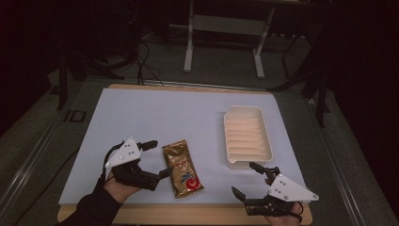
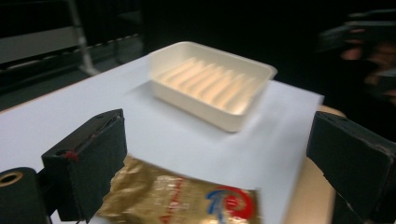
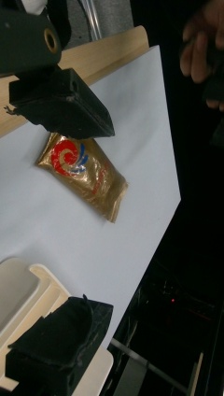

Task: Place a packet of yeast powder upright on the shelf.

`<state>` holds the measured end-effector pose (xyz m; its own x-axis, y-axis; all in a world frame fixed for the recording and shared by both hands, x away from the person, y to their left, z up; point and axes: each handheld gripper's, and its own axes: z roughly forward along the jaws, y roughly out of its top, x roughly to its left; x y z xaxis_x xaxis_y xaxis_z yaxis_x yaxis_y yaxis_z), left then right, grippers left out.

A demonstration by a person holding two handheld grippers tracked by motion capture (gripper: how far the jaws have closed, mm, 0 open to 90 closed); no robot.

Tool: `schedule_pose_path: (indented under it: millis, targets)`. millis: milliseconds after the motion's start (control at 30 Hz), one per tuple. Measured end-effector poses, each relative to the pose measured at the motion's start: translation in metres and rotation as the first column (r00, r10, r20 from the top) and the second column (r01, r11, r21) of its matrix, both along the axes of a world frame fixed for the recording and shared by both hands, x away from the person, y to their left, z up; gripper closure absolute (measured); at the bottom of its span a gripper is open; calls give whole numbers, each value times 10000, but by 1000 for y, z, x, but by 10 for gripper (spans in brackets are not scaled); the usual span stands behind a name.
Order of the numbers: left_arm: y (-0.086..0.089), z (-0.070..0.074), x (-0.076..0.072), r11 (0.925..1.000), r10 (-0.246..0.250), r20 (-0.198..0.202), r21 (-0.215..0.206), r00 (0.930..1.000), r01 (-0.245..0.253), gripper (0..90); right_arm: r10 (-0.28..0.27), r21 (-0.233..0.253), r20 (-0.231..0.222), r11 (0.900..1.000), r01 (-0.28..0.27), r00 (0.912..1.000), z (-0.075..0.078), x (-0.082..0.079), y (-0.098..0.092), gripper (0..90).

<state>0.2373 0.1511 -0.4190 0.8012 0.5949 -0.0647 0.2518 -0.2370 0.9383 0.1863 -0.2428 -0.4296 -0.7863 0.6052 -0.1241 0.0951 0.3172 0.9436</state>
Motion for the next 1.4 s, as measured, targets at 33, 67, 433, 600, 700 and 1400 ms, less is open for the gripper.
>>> schedule_pose_path:
  millis: [33,67,433,600,700,1400]
  targets:
    - [0,0,5,10000,-33,-166,-38,9999,33,58,-21,-44,73,10000,21,10000,0,0,0,129]
    - [0,-1,10,9999,111,-216,-68,9997,-112,58,-37,-101,96,9999,38,9999,0,0,0,134]
    - [-7,-31,52,9966,784,-587,307,9952,-767,86,-161,-242,-50,9996,160,9999,-2,3,-2,142]
    - [-6,-53,67,9949,806,-976,683,9920,-741,147,-14,-298,-71,9996,12,10000,-3,2,1,142]
    - [-3,-65,78,9943,952,-1372,603,9860,-876,182,16,-359,-109,9994,-20,9999,-4,3,2,142]
    - [4,-119,114,9846,1263,-3215,1556,9384,-793,382,23,-460,-504,9989,-46,9987,-11,10,0,146]
